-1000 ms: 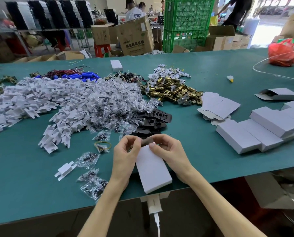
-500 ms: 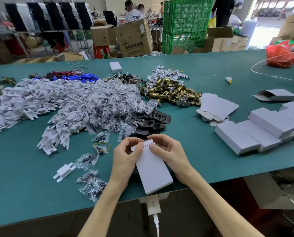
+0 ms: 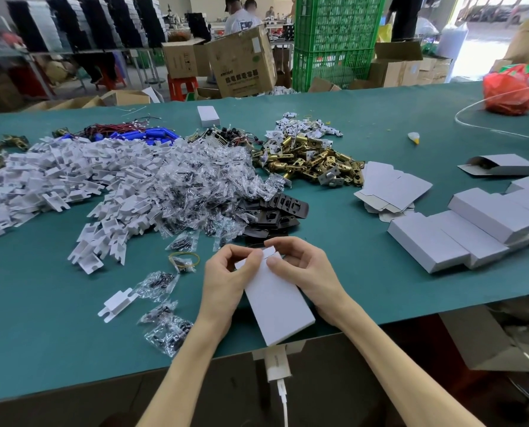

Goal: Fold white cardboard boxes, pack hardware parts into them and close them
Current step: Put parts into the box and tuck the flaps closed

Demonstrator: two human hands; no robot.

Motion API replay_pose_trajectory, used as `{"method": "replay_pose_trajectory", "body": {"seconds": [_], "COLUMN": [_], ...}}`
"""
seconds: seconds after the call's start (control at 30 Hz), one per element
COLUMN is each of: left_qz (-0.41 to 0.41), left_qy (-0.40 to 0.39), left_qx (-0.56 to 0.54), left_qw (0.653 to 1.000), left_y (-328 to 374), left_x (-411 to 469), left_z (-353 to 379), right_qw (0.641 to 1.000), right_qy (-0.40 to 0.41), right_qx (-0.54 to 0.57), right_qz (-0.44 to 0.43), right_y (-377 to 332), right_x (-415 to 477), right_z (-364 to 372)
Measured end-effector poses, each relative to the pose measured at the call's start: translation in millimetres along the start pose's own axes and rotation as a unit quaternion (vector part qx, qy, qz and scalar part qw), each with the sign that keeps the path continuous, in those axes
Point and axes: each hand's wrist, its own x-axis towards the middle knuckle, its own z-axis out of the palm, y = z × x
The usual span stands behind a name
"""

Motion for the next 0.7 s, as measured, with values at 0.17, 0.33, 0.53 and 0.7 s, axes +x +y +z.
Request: {"method": "replay_pose_trajectory", "body": {"seconds": [0.17, 0.33, 0.53, 0.7], "left_qz": [0.01, 0.002, 0.012, 0.014], "left_qy": [0.009, 0.016, 0.002, -0.012], "left_qx": [0.024, 0.008, -0.003, -0.025], "left_qw": [1.0, 1.0, 1.0, 1.0], "left_y": [-1.8, -1.3, -3.4, 0.2], "left_x": [1.3, 2.3, 2.0, 0.5], "left_z": [0.1, 1.9, -0.9, -0.8], "right_qw": [1.0, 1.0, 1.0, 1.0], "right_qy": [0.016, 0.002, -0.003, 0.002], "right_qx": [0.014, -0.004, -0.003, 0.004], "right_qz": [0.01, 0.014, 0.001, -0.002], "right_y": [0.6, -0.1, -1.0, -1.1], "right_x": [0.3, 0.2, -1.4, -1.9], "right_z": [1.4, 1.6, 0.9, 1.0]}}
